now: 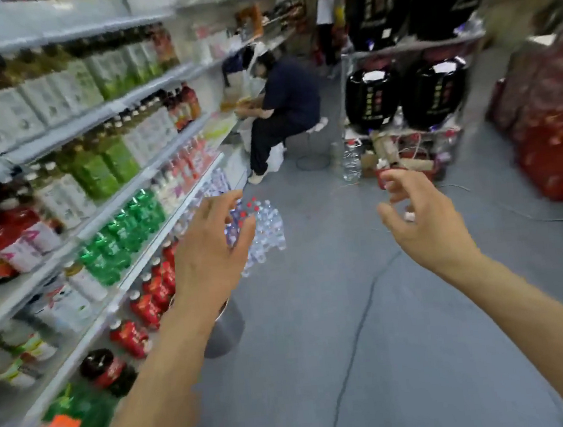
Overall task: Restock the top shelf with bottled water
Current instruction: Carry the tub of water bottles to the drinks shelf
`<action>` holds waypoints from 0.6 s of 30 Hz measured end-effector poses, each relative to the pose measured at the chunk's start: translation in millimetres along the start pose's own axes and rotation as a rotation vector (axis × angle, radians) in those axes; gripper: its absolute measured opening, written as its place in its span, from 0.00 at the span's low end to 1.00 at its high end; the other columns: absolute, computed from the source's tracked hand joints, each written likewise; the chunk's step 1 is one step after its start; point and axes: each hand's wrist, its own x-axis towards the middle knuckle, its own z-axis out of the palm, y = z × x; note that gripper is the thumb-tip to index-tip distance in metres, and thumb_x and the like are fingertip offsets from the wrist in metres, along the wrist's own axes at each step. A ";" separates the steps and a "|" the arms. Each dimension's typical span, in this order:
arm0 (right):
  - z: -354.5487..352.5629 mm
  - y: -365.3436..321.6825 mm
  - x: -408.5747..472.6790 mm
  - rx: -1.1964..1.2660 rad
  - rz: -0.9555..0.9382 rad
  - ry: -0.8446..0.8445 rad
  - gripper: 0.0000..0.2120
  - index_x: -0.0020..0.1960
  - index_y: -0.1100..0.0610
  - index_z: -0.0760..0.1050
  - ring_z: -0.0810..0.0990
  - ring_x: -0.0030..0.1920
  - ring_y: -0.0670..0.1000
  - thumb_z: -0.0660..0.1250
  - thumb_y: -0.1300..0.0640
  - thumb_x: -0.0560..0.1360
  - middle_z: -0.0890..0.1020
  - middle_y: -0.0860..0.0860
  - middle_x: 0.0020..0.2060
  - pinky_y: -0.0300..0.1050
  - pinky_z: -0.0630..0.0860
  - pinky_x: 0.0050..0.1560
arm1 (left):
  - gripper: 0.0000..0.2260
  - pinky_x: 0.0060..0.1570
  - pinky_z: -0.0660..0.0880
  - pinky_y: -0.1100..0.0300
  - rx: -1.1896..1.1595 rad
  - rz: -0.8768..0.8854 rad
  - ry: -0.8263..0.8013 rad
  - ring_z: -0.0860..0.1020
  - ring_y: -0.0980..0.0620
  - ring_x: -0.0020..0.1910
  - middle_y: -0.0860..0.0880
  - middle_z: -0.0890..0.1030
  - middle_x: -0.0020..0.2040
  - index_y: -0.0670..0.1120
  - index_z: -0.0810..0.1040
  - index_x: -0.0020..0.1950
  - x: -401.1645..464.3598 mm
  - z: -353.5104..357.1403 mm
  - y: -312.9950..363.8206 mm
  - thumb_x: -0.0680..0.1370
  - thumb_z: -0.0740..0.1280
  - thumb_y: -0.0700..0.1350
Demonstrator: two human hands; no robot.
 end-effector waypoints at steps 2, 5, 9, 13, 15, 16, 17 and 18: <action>-29.8 25.3 6.7 -0.092 0.040 0.050 0.20 0.68 0.50 0.70 0.76 0.56 0.48 0.66 0.55 0.76 0.75 0.45 0.58 0.48 0.74 0.50 | 0.17 0.46 0.77 0.50 -0.010 0.088 -0.069 0.78 0.51 0.53 0.53 0.75 0.59 0.52 0.72 0.68 34.2 35.6 24.1 0.79 0.66 0.51; -67.8 67.9 20.0 -0.234 0.118 0.068 0.20 0.67 0.50 0.71 0.75 0.59 0.50 0.66 0.54 0.76 0.75 0.45 0.60 0.50 0.75 0.52 | 0.21 0.49 0.76 0.48 -0.001 0.212 -0.209 0.76 0.48 0.58 0.51 0.73 0.63 0.51 0.70 0.71 85.0 92.8 56.6 0.79 0.66 0.52; -116.3 125.6 29.2 -0.410 0.248 0.108 0.21 0.68 0.52 0.71 0.75 0.60 0.55 0.67 0.54 0.76 0.75 0.50 0.61 0.55 0.74 0.57 | 0.23 0.53 0.75 0.46 -0.045 0.388 -0.359 0.75 0.46 0.61 0.47 0.73 0.63 0.48 0.69 0.72 148.7 175.2 114.8 0.79 0.67 0.53; -171.3 182.5 18.3 -0.540 0.460 0.133 0.21 0.69 0.52 0.70 0.74 0.62 0.56 0.67 0.53 0.77 0.74 0.51 0.63 0.54 0.74 0.55 | 0.20 0.52 0.75 0.50 -0.154 0.541 -0.466 0.75 0.48 0.59 0.49 0.74 0.61 0.50 0.71 0.69 186.3 258.0 191.6 0.79 0.67 0.53; -197.2 211.5 3.4 -0.541 0.561 0.175 0.21 0.69 0.52 0.70 0.75 0.61 0.57 0.67 0.52 0.77 0.74 0.51 0.62 0.56 0.75 0.57 | 0.18 0.52 0.74 0.52 -0.213 0.602 -0.530 0.75 0.48 0.57 0.50 0.74 0.61 0.49 0.72 0.68 190.0 298.9 230.2 0.79 0.67 0.52; -209.6 224.4 -7.4 -0.544 0.616 0.211 0.21 0.69 0.52 0.70 0.76 0.61 0.57 0.67 0.51 0.77 0.74 0.51 0.62 0.57 0.75 0.57 | 0.18 0.53 0.74 0.51 -0.242 0.638 -0.573 0.75 0.48 0.57 0.49 0.74 0.61 0.49 0.73 0.68 188.3 320.6 248.8 0.79 0.67 0.52; -221.6 235.4 -19.8 -0.554 0.678 0.254 0.21 0.69 0.51 0.69 0.76 0.60 0.57 0.67 0.51 0.77 0.74 0.51 0.62 0.56 0.75 0.57 | 0.18 0.54 0.74 0.50 -0.270 0.675 -0.617 0.76 0.47 0.57 0.49 0.74 0.60 0.48 0.73 0.68 184.9 342.1 267.5 0.79 0.67 0.51; -233.1 244.9 -34.0 -0.563 0.741 0.293 0.21 0.69 0.51 0.70 0.76 0.60 0.56 0.67 0.51 0.77 0.74 0.51 0.62 0.55 0.75 0.56 | 0.18 0.55 0.74 0.50 -0.299 0.711 -0.656 0.76 0.47 0.57 0.48 0.75 0.60 0.47 0.74 0.67 179.9 361.6 286.9 0.79 0.68 0.50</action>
